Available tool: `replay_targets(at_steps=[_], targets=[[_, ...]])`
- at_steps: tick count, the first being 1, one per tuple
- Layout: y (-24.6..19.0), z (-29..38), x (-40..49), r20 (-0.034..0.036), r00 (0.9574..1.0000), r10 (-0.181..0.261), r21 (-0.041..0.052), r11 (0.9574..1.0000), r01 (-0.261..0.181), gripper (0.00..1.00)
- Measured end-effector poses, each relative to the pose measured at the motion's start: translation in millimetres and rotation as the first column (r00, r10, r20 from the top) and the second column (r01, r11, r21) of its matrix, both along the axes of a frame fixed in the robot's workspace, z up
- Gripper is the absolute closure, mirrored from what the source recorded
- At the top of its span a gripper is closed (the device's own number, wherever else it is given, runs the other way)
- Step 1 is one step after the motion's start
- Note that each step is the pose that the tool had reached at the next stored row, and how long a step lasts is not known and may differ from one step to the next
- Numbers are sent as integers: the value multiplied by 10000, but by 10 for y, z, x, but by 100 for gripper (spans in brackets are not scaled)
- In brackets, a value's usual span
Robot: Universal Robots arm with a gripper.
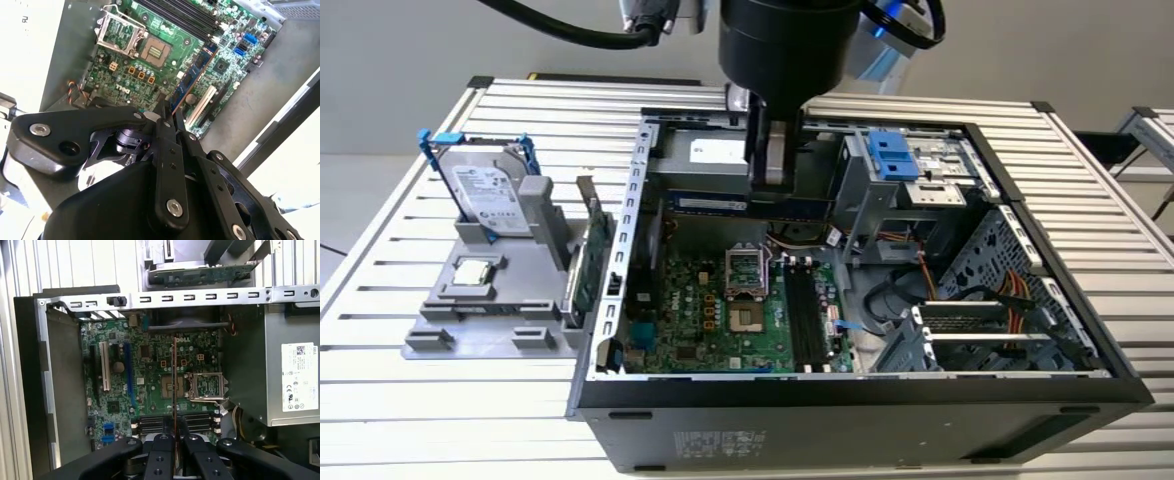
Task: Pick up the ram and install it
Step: 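Pick up the ram and move it above insertion slot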
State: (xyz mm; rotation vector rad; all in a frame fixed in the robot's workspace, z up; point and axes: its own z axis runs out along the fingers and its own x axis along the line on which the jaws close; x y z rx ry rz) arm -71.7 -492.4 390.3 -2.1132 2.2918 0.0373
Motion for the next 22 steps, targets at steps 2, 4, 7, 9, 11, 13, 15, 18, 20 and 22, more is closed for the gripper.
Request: replay_targets(at_steps=[2, 4, 7, 9, 11, 13, 15, 18, 20, 22], targets=[[0, 0, 27, -1, 10000, -14, 0, 10000, 14, 100], [0, 0, 53, -2, 10000, -28, 0, 10000, 28, 100], [0, 0, 93, -3, 10000, -50, 0, 10000, 50, 100], [0, 0, 122, -5, 10000, -64, 0, 10000, 64, 100], [0, 0, 149, -6, 10000, -78, 0, 10000, 78, 100], [0, -1, 175, -6, 10000, -90, 0, 10000, 90, 100], [0, 0, 199, -8, 9999, -101, -2, 9999, 101, 100], [2, 0, 228, -7, 9999, -106, -2, 9999, 106, 100], [5, 0, 247, -7, 9999, -107, -2, 9999, 107, 100], [5, 0, 272, -7, 9999, -107, -2, 9999, 107, 100]])
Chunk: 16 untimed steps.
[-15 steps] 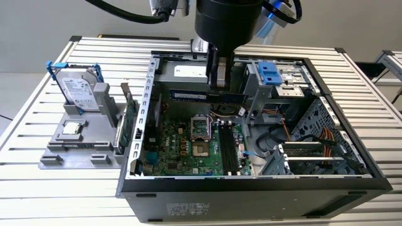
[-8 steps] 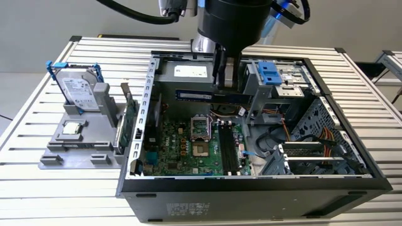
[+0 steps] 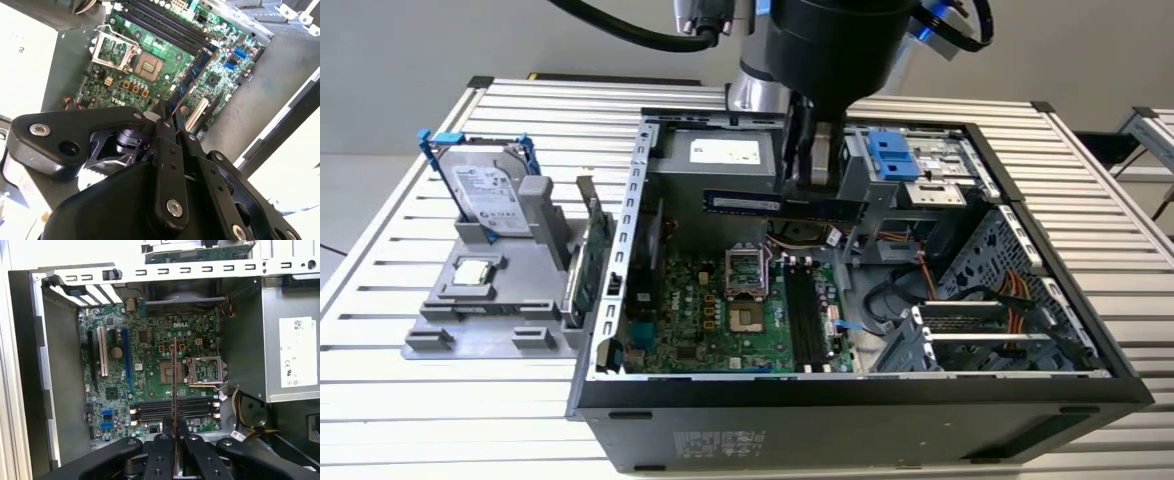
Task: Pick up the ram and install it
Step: 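Pick up the ram and move it above insertion slot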
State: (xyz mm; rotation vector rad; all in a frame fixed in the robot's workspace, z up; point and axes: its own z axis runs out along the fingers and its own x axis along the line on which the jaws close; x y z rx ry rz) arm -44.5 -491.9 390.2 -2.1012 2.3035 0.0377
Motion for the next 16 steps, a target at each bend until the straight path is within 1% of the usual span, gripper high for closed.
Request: replay_targets(at_steps=[6, 13, 16], targets=[[1, 0, 101, 0, 10000, 1, 0, 10000, -1, 100], [2, 0, 273, -6, 10000, 0, 0, 10000, 0, 100], [1, 0, 326, -9, 10000, 0, 0, 10000, 0, 100]])
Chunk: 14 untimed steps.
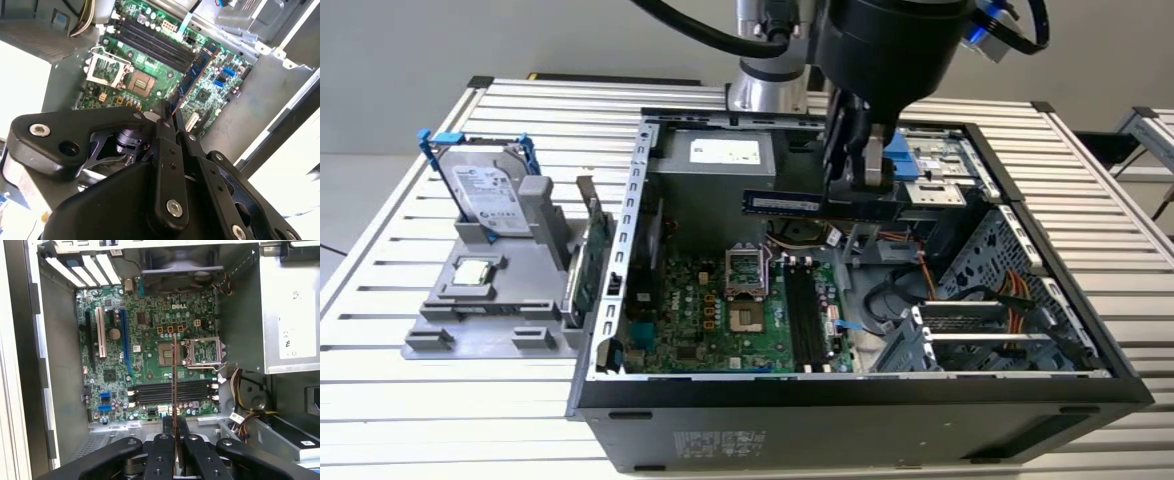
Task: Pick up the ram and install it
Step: 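Pick up the ram and move it above insertion slot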
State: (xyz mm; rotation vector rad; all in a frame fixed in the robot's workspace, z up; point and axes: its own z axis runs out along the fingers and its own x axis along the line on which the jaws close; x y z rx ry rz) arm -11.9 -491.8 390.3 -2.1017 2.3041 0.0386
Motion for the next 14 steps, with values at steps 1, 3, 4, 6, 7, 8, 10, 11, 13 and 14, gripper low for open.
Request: replay_targets(at_steps=[1, 3, 4, 6, 7, 8, 10, 11, 13, 14], targets=[[0, 0, 13, 0, 10000, 0, 1, 10000, 0, 100], [0, 0, 36, 0, 10000, 0, 0, 10000, 0, 100], [0, 0, 46, 0, 10000, 1, 0, 10000, -1, 100], [0, 0, 56, 0, 10000, 0, -1, 10000, 0, 100], [0, 0, 56, 0, 10000, 0, -2, 10000, 0, 100], [0, 0, 56, -1, 10000, -1, -2, 10000, 1, 100], [0, 0, 57, 0, 10000, 0, -1, 10000, 0, 100], [0, 0, 57, -1, 10000, 0, -2, 10000, 0, 100], [0, 0, 62, 0, 10000, 1, -2, 10000, -1, 100], [0, 0, 67, -1, 10000, 1, -2, 10000, -1, 100]])
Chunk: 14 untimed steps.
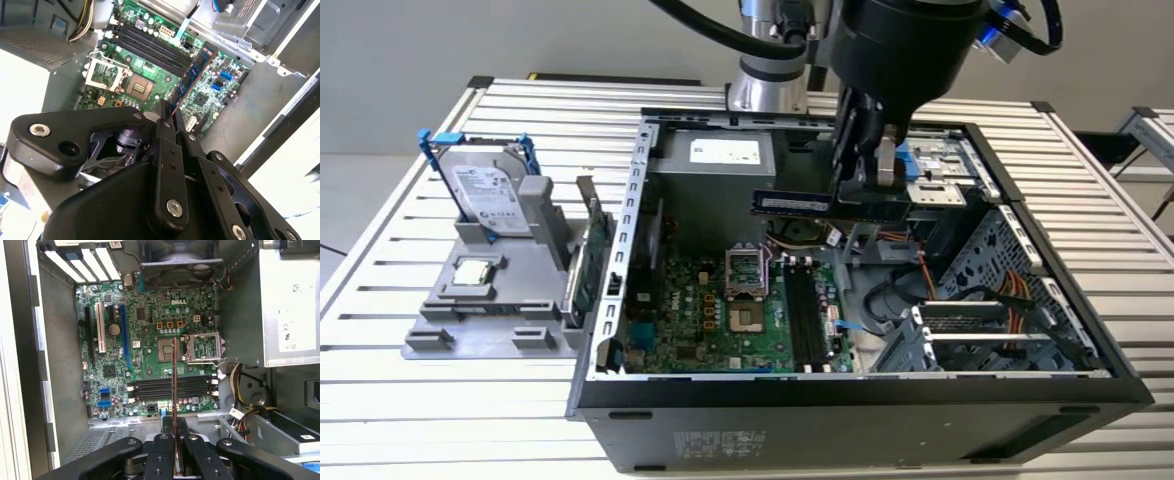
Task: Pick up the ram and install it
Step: 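Pick up the ram and move it above insertion slot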
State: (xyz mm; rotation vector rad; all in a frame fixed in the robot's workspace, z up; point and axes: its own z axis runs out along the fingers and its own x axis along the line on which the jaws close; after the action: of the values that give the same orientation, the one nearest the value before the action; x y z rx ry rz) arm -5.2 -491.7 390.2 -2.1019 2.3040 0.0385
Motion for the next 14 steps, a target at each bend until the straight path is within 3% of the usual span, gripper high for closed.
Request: replay_targets(at_steps=[14], targets=[[1, 0, 163, 0, 10000, -1, 0, 10000, 1, 100]])
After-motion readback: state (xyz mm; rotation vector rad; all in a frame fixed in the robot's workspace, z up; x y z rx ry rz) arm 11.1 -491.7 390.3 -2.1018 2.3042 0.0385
